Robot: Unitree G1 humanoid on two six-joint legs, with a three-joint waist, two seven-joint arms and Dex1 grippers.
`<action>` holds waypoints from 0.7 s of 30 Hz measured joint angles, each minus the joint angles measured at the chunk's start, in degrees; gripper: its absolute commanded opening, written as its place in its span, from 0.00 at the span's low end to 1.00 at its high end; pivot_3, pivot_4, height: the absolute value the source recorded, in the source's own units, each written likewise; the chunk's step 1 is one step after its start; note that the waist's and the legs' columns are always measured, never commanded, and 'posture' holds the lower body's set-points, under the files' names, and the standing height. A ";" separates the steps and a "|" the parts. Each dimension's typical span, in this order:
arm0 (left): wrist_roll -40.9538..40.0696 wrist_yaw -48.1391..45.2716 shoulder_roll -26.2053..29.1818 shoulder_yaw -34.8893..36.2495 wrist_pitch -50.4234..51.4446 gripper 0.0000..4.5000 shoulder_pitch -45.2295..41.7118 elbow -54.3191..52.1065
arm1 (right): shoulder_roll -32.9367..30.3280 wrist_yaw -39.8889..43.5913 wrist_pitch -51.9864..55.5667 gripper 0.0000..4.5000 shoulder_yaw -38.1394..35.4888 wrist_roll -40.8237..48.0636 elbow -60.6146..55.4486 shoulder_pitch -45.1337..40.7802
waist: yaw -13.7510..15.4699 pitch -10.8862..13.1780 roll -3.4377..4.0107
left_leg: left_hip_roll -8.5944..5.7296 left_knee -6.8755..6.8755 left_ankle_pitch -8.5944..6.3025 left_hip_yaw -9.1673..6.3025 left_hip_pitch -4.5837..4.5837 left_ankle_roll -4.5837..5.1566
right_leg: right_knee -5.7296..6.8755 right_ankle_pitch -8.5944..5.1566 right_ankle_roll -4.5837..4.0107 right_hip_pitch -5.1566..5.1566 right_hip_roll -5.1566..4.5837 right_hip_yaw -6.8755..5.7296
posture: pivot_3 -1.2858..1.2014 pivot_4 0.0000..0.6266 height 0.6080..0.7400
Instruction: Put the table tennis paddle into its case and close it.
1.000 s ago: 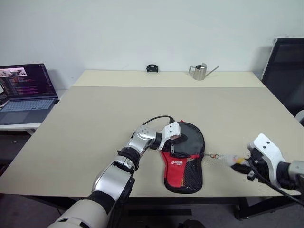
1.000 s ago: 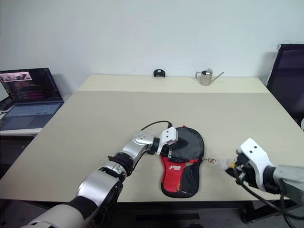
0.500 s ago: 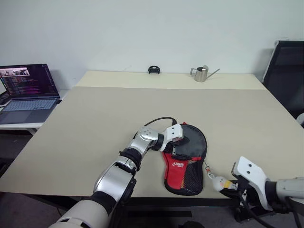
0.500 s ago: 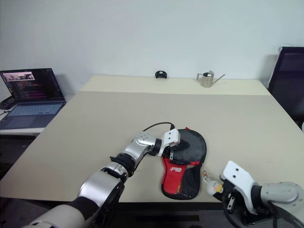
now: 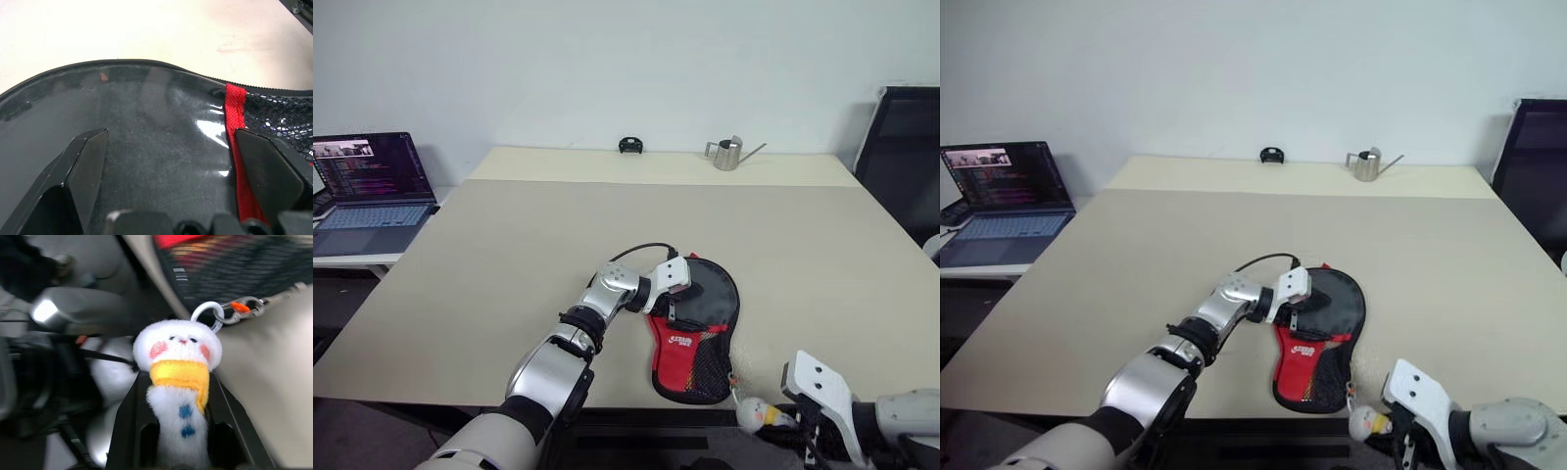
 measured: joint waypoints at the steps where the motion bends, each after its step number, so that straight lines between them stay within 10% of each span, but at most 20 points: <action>1: 0.01 0.00 -0.05 -0.03 -0.02 1.00 0.07 0.00 | -0.01 -0.01 0.05 0.11 0.00 0.83 -0.32 0.24 | 0.00 -0.05 -0.01 | 0.00 0.00 -0.03 -0.02 0.01 0.00 | -0.06 0.00 0.00 0.03 0.00 -0.03 | 0.52 0.24 1.00; 21: 0.33 -0.09 -0.24 -0.46 -0.06 1.00 0.30 -0.92 | 0.53 -8.53 -5.60 0.11 26.34 1.98 -0.66 -8.56 | 0.00 -0.29 -0.22 | 0.01 0.02 -0.22 -0.03 0.10 0.05 | -0.24 -0.06 0.09 0.08 0.00 -0.03 | 0.52 0.24 1.00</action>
